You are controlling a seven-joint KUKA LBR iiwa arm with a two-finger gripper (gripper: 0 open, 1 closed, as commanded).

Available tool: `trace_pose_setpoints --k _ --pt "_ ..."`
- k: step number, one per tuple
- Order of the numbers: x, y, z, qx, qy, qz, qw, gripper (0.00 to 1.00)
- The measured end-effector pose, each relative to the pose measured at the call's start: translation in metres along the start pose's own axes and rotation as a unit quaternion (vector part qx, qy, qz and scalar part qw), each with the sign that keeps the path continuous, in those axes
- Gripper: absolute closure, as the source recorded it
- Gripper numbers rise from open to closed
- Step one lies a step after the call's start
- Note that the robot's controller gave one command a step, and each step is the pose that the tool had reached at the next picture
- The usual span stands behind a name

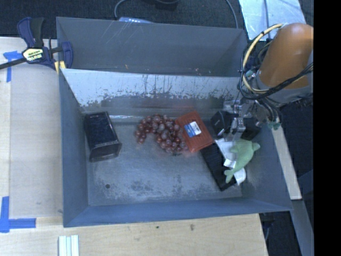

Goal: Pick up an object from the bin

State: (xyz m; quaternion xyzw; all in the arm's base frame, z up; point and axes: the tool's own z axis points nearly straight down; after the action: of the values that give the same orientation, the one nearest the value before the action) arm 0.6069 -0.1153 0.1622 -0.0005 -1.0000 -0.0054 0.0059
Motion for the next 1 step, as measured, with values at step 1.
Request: trace_pose_setpoints --k 1 --pt "-0.0012 -0.001 -0.0051 0.002 -0.0037 -0.001 1.0 0.0"
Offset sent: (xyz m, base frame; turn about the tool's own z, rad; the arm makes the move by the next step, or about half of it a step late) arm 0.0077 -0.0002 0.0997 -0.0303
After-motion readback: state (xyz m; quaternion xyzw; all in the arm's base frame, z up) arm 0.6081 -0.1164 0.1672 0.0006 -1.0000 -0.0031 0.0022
